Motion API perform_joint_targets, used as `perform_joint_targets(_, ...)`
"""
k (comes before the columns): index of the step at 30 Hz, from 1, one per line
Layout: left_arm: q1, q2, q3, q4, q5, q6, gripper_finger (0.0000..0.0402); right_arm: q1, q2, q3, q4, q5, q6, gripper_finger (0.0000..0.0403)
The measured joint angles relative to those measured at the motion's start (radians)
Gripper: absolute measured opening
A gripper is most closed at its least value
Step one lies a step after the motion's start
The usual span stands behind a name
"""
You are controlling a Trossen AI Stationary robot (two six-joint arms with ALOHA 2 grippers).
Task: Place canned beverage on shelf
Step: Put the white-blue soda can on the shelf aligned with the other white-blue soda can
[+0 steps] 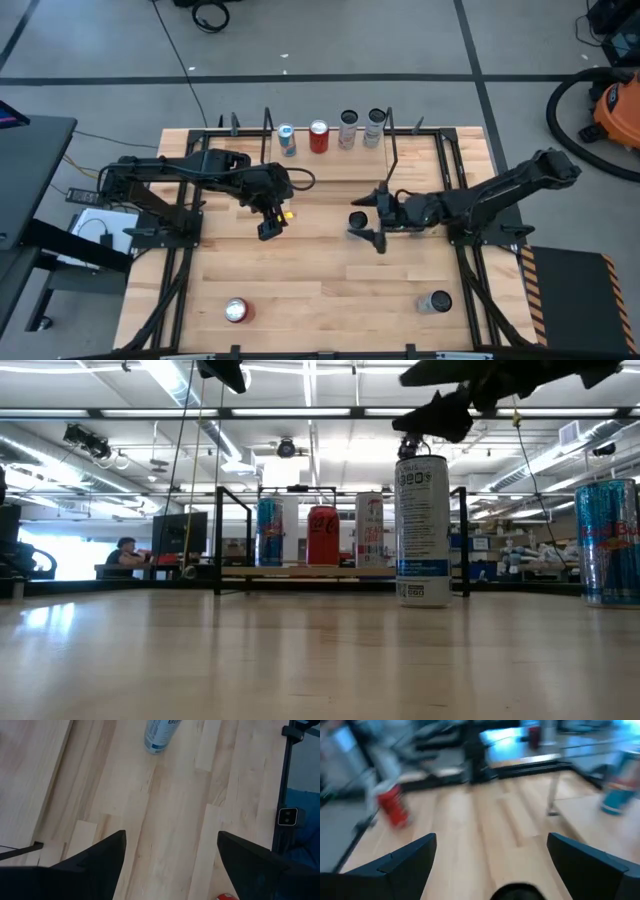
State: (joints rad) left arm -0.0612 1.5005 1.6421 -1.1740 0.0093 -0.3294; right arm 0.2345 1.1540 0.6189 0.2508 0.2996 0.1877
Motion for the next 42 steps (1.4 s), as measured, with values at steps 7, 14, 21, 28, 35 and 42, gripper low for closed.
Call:
perform_joint_targets(7, 0.000, 0.000, 0.000, 0.006, 0.000, 0.000, 0.0316, -0.102, -0.032, 0.000, -0.147, -0.147, -0.210, 0.0379)
perform_joint_targets(14, 0.000, 0.000, 0.000, 0.014, 0.000, -0.001, 0.0316, -0.174, -0.028, 0.000, -0.165, -0.361, -0.292, 0.0373)
perform_joint_targets(21, 0.001, 0.000, 0.000, 0.034, 0.000, -0.001, 0.0316, -0.233, -0.028, 0.000, -0.252, -0.483, -0.312, 0.0373)
perform_joint_targets(28, 0.001, 0.000, 0.000, 0.058, 0.000, -0.001, 0.0316, -0.245, -0.028, 0.000, -0.265, -0.509, -0.329, 0.0373)
perform_joint_targets(35, 0.001, 0.000, 0.000, 0.058, 0.000, -0.001, 0.0316, -0.244, 0.014, 0.000, -0.256, -0.498, -0.330, 0.0373)
perform_joint_targets(42, 0.001, 0.000, 0.000, 0.064, 0.000, 0.000, 0.0316, -0.243, 0.096, 0.000, -0.199, -0.468, -0.343, 0.0372)
